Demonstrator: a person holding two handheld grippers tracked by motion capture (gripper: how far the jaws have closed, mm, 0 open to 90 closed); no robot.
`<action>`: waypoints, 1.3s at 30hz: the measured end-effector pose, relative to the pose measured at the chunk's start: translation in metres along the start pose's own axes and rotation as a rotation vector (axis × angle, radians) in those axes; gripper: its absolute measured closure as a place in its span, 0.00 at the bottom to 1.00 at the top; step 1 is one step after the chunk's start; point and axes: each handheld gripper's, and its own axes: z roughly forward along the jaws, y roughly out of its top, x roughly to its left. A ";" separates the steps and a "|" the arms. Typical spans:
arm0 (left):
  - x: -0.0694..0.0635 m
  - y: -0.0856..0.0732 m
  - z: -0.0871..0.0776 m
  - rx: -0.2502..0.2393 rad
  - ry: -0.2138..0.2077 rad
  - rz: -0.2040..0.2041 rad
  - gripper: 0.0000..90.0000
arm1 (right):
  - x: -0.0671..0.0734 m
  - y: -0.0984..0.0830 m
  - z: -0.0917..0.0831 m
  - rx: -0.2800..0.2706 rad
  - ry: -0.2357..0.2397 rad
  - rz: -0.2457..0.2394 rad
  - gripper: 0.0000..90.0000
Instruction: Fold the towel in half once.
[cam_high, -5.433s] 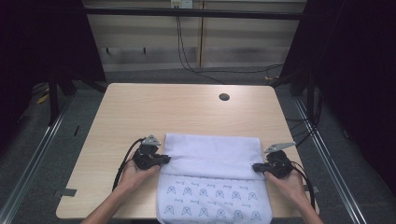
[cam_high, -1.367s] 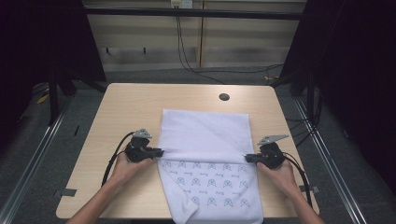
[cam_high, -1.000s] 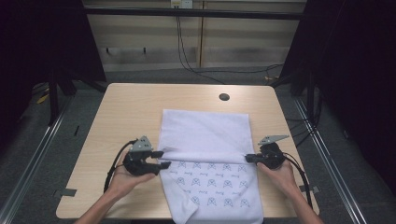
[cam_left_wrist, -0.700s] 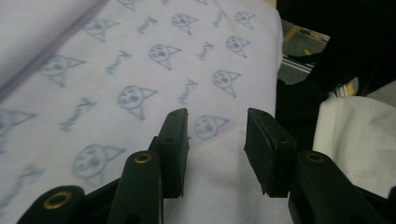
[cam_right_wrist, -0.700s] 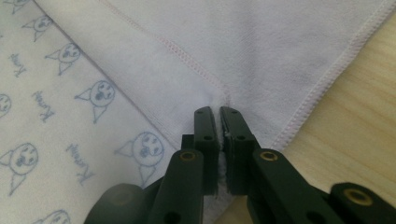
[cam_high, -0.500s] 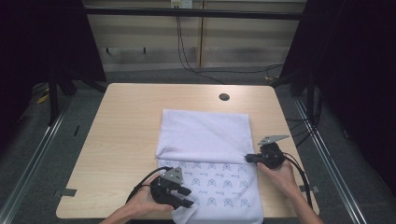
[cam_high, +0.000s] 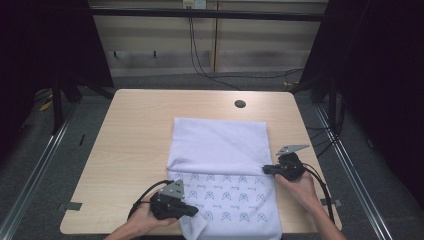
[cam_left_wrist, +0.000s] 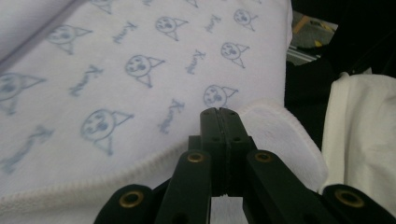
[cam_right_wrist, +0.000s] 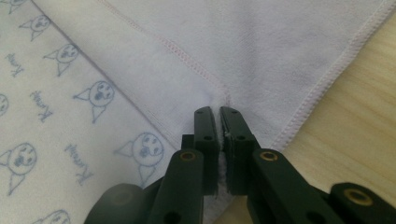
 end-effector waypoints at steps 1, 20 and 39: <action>0.000 -0.003 -0.007 -0.019 0.001 -0.013 1.00 | -0.001 0.000 0.000 -0.002 0.002 -0.003 0.96; 0.044 -0.037 -0.082 -0.169 0.181 -0.195 0.84 | -0.001 0.001 0.000 0.007 0.000 -0.003 0.96; 0.121 0.009 -0.035 -0.144 0.322 -0.243 0.96 | -0.001 0.004 -0.004 -0.022 -0.002 -0.009 0.96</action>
